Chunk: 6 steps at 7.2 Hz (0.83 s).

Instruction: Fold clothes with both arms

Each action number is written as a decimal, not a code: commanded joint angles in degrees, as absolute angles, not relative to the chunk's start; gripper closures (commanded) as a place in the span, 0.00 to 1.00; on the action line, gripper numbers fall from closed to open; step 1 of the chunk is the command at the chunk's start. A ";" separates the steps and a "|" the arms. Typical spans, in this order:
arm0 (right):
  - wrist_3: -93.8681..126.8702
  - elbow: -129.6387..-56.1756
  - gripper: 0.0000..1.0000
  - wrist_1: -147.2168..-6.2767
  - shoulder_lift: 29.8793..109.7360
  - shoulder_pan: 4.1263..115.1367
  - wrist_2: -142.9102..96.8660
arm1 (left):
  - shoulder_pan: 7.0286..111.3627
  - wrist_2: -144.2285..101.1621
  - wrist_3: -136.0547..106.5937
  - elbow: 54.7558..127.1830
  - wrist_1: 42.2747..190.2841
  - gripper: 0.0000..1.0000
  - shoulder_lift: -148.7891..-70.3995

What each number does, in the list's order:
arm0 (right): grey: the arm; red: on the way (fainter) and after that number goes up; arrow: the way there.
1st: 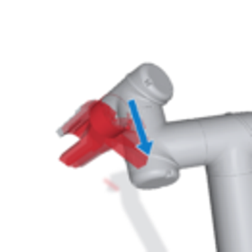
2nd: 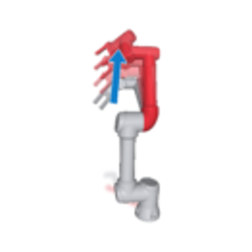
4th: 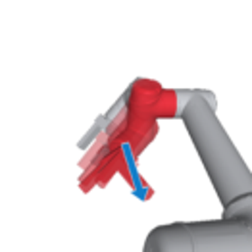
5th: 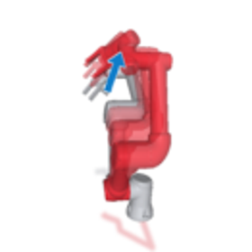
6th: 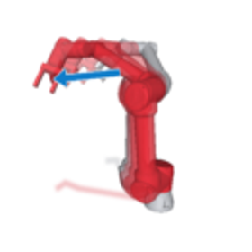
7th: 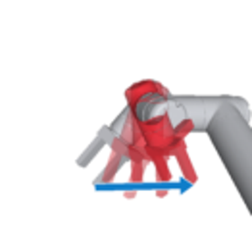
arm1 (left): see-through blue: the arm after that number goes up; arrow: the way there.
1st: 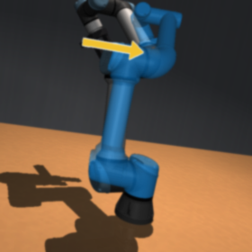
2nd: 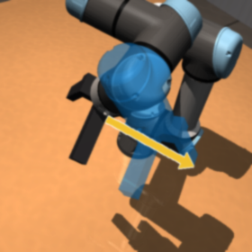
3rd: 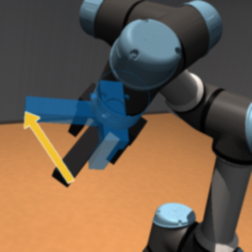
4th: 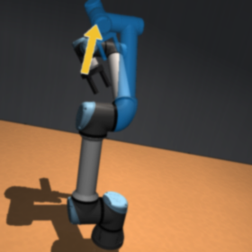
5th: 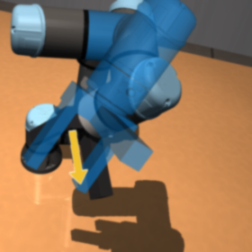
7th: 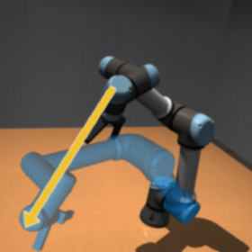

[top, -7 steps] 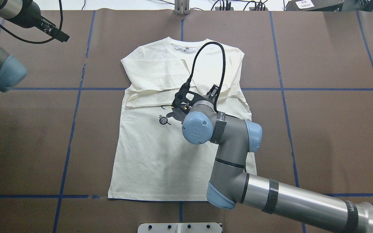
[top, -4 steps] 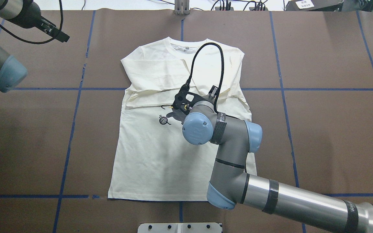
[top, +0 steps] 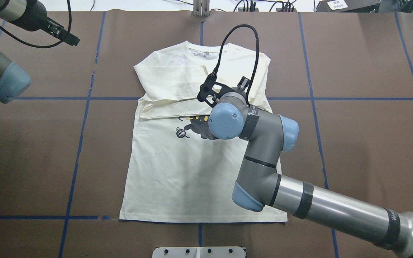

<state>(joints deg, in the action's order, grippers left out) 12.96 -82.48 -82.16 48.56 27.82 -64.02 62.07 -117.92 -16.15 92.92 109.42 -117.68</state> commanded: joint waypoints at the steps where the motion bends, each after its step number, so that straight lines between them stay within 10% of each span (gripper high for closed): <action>1: 10.38 -82.27 1.00 -82.27 48.60 32.68 -66.78 | 61.96 -117.86 -16.87 93.25 109.42 0.00 -117.69; 6: 10.02 -73.50 1.00 -77.02 46.50 35.42 -66.88 | 61.96 -117.86 -17.31 93.96 109.34 0.00 -117.60</action>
